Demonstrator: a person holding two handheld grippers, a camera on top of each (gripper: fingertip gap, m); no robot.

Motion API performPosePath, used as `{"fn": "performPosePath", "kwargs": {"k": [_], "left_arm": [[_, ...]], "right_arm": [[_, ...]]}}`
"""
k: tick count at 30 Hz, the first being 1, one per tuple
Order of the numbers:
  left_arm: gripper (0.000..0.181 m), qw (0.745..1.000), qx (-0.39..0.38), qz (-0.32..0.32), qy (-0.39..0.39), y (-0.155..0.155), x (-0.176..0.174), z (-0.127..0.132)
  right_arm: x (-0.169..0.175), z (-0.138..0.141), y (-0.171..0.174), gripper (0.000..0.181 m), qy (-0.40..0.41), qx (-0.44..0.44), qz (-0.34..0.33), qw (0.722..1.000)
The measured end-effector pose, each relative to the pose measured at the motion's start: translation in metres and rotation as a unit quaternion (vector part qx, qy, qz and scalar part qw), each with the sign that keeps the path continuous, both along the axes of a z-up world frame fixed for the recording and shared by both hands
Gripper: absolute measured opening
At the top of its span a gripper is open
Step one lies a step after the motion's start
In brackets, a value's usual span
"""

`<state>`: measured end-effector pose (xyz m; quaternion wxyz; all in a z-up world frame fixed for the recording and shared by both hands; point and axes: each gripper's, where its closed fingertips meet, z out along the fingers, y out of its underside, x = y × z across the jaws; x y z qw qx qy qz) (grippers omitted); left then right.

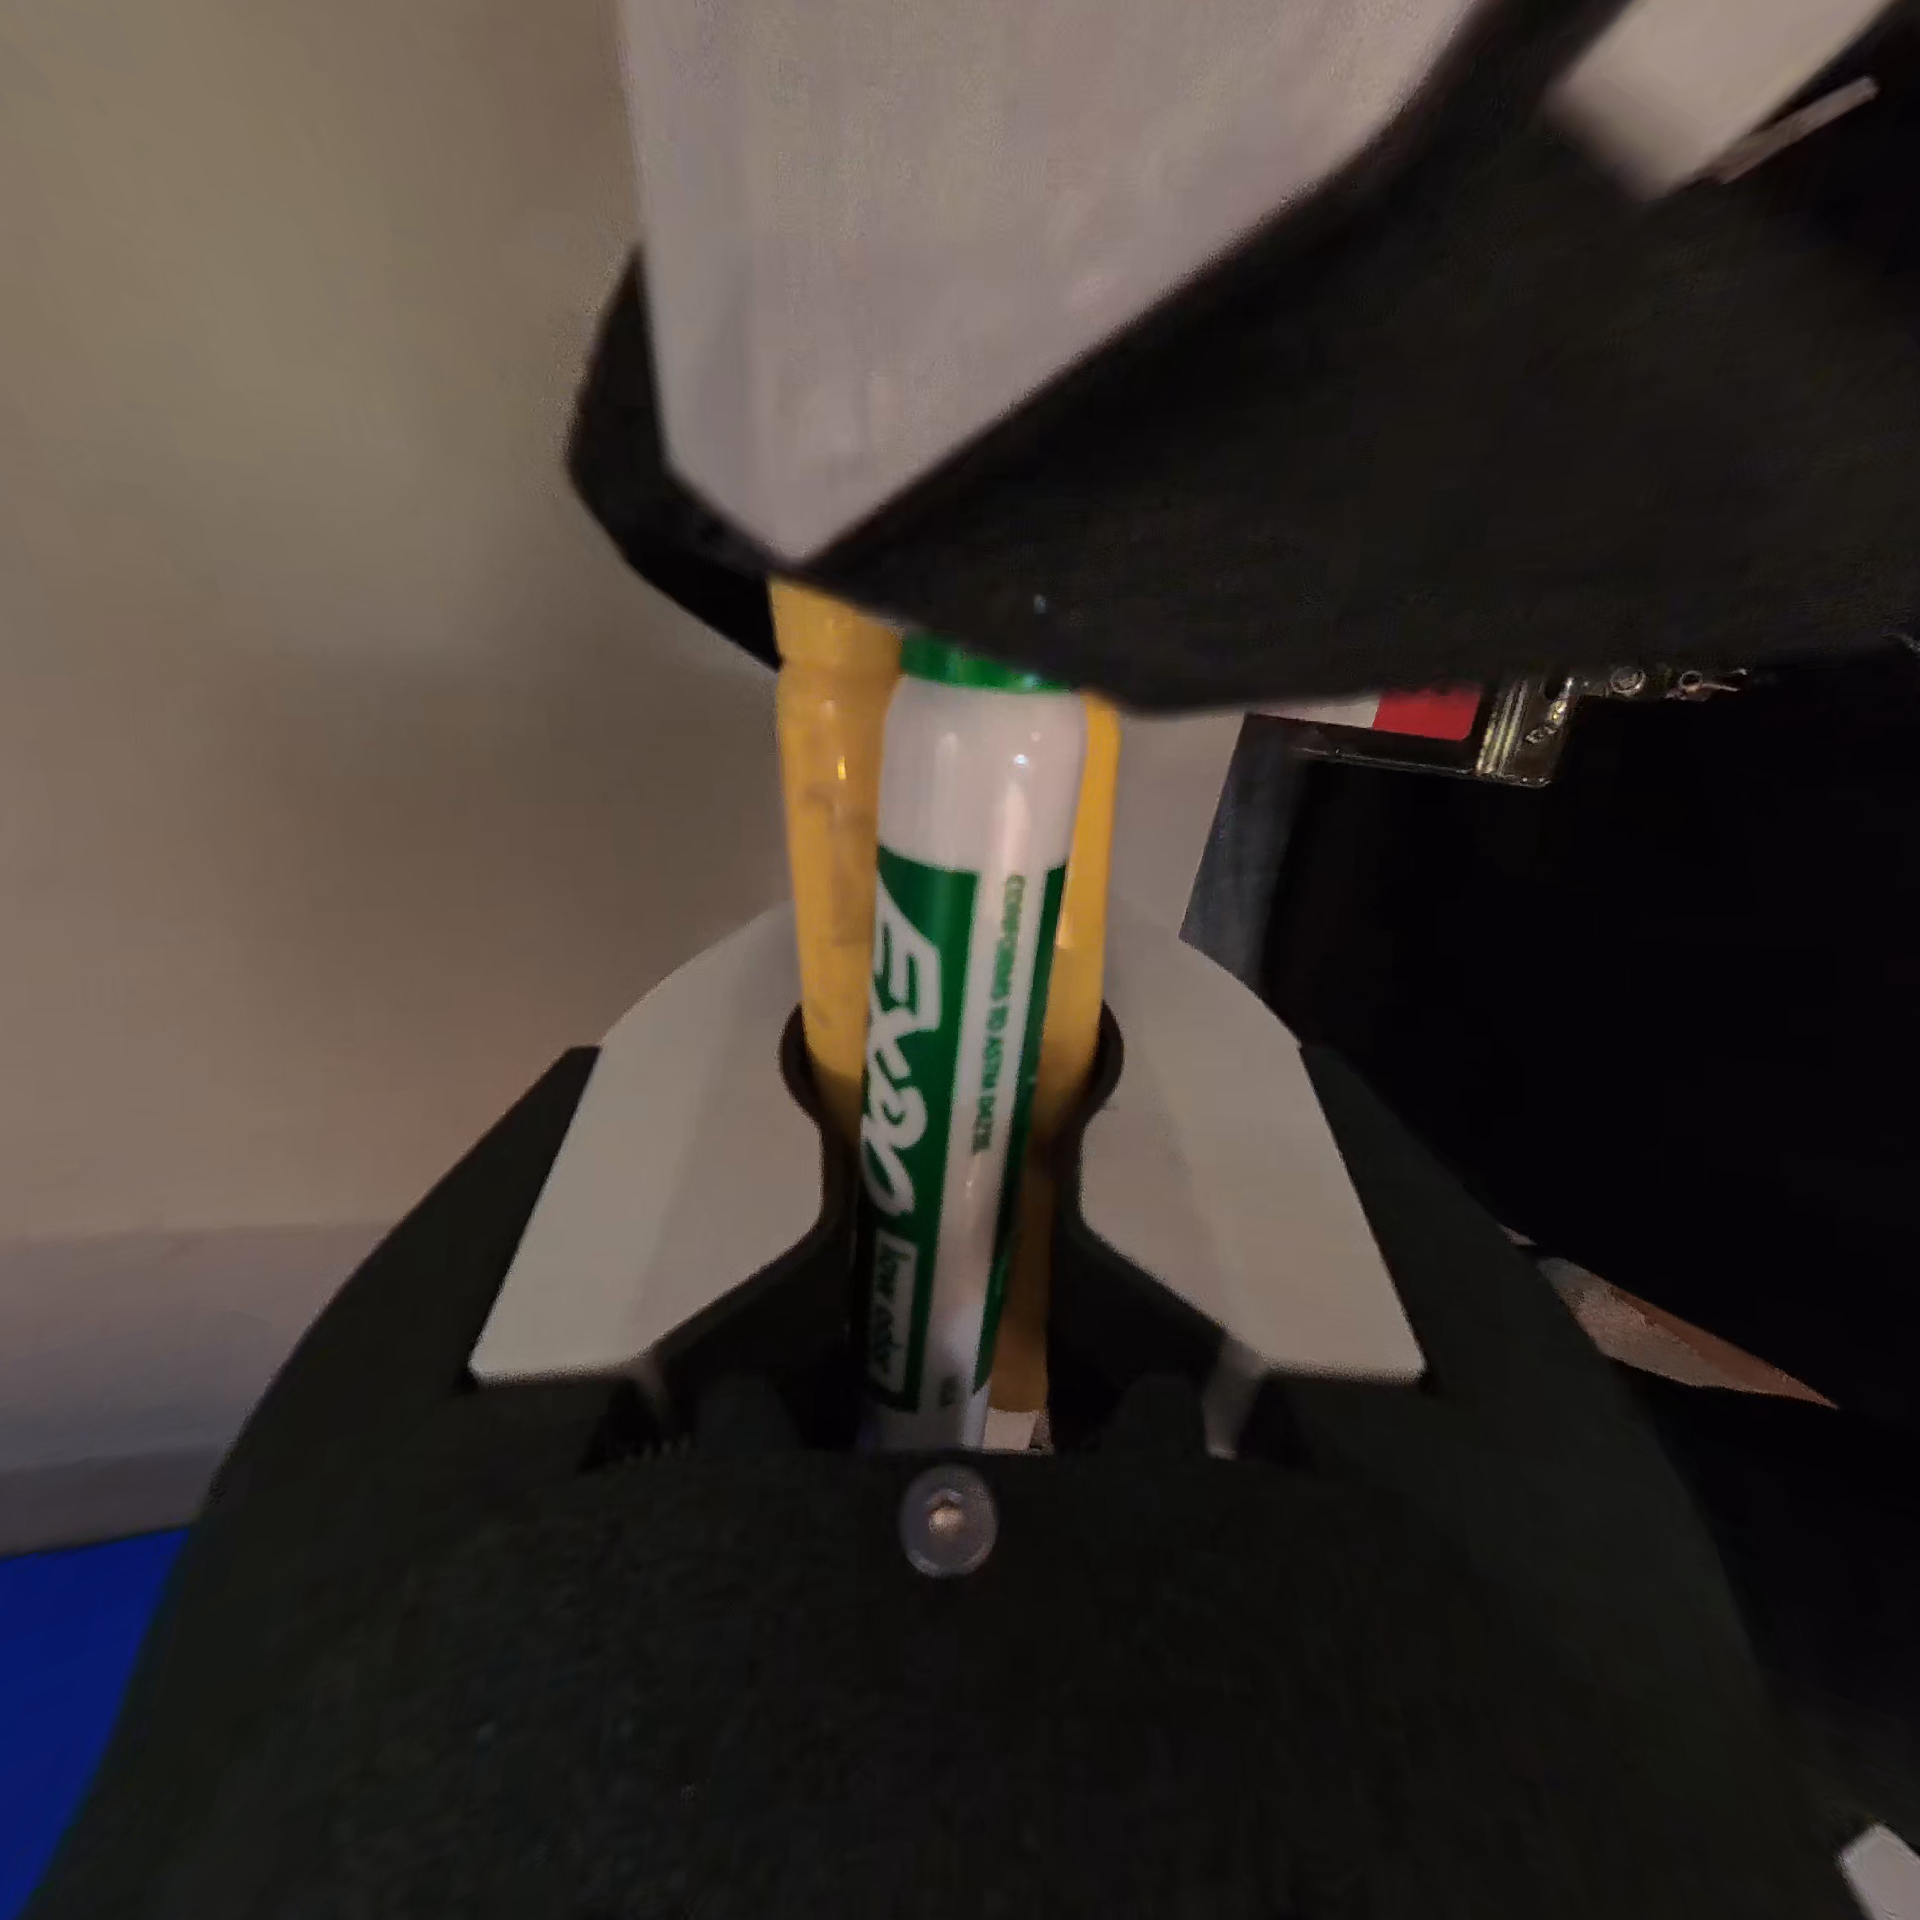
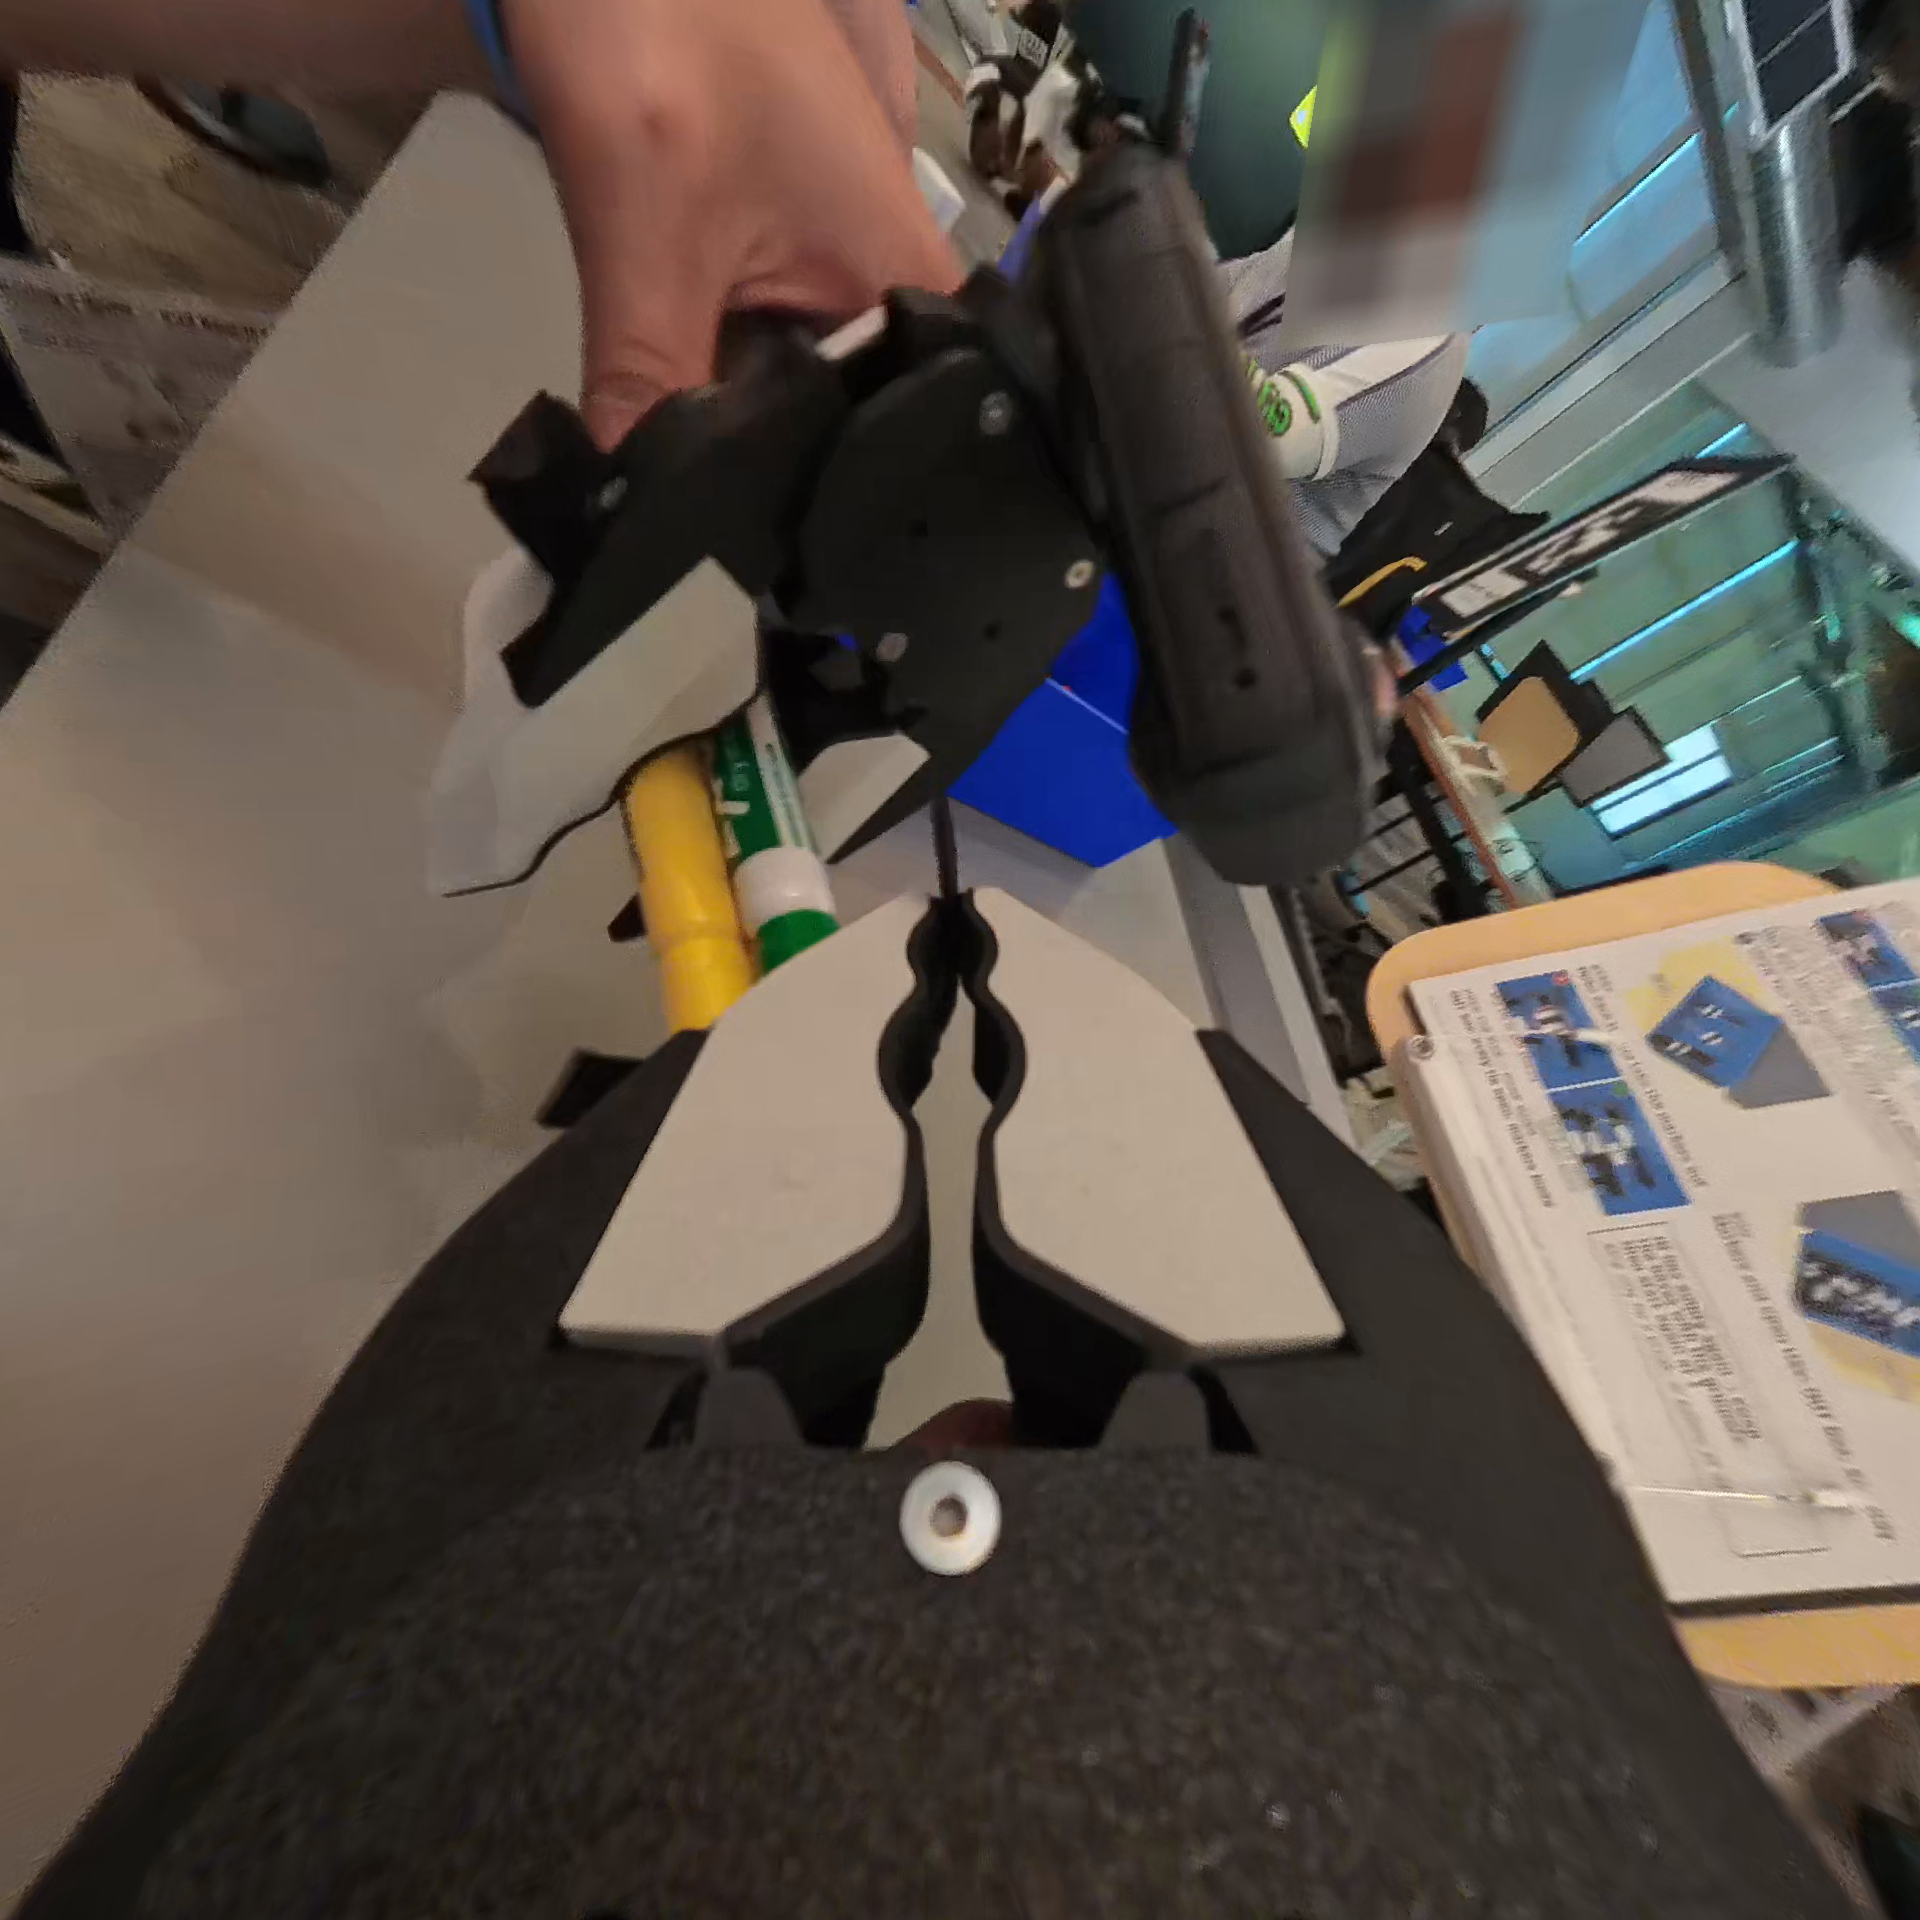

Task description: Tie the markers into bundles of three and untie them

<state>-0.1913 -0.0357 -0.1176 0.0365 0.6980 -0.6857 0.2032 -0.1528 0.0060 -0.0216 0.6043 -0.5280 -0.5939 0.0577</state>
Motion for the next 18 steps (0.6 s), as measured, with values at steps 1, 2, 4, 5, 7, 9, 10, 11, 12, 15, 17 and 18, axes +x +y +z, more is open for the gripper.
{"fn": "performPosePath", "kwargs": {"k": [1, 2, 4, 5, 7, 9, 10, 11, 12, 15, 17, 18], "left_arm": [[0.042, 1.0, 0.002, -0.003, -0.003, -0.001, 0.002, 0.003], [0.042, 1.0, 0.006, -0.004, 0.0, -0.001, 0.003, 0.004], [0.042, 1.0, 0.021, -0.006, 0.01, 0.0, 0.004, 0.003], [0.042, 1.0, 0.025, -0.01, 0.011, 0.0, 0.005, 0.003], [0.042, 0.999, 0.025, -0.017, 0.011, -0.003, 0.006, 0.004], [0.042, 0.999, 0.038, -0.016, 0.023, -0.002, 0.004, 0.001], [0.042, 0.998, 0.05, -0.015, 0.035, 0.0, 0.002, -0.001], [0.042, 0.997, 0.062, -0.016, 0.046, 0.002, -0.001, -0.003], [0.042, 0.996, 0.071, -0.017, 0.055, 0.003, -0.003, -0.004], [0.042, 0.995, 0.083, -0.024, 0.058, 0.003, -0.004, -0.003], [0.043, 0.995, 0.084, -0.026, 0.053, 0.005, -0.002, -0.002], [0.042, 0.995, 0.081, -0.026, 0.052, 0.006, 0.0, -0.002]], "right_arm": [[-0.002, 0.003, -0.007, 0.001, 0.0, 0.01, 0.009, 1.0], [-0.004, 0.009, -0.016, 0.001, 0.013, 0.013, 0.023, 1.0], [-0.009, 0.02, -0.03, 0.001, 0.037, 0.011, 0.044, 0.998], [-0.012, 0.022, -0.035, 0.001, 0.037, 0.004, 0.051, 0.998], [-0.02, 0.022, -0.044, 0.001, 0.032, 0.003, 0.064, 0.997], [-0.028, 0.018, -0.052, 0.001, 0.037, -0.01, 0.083, 0.996], [-0.031, 0.014, -0.056, 0.001, 0.038, -0.021, 0.093, 0.995], [-0.033, 0.009, -0.059, 0.001, 0.039, -0.029, 0.099, 0.994], [-0.033, 0.003, -0.06, 0.001, 0.041, -0.041, 0.102, 0.993], [-0.032, -0.008, -0.063, 0.003, 0.06, -0.082, 0.102, 0.99], [-0.032, -0.014, -0.063, 0.007, 0.069, -0.11, 0.092, 0.987], [-0.031, -0.016, -0.061, 0.008, 0.074, -0.121, 0.084, 0.986]]}}
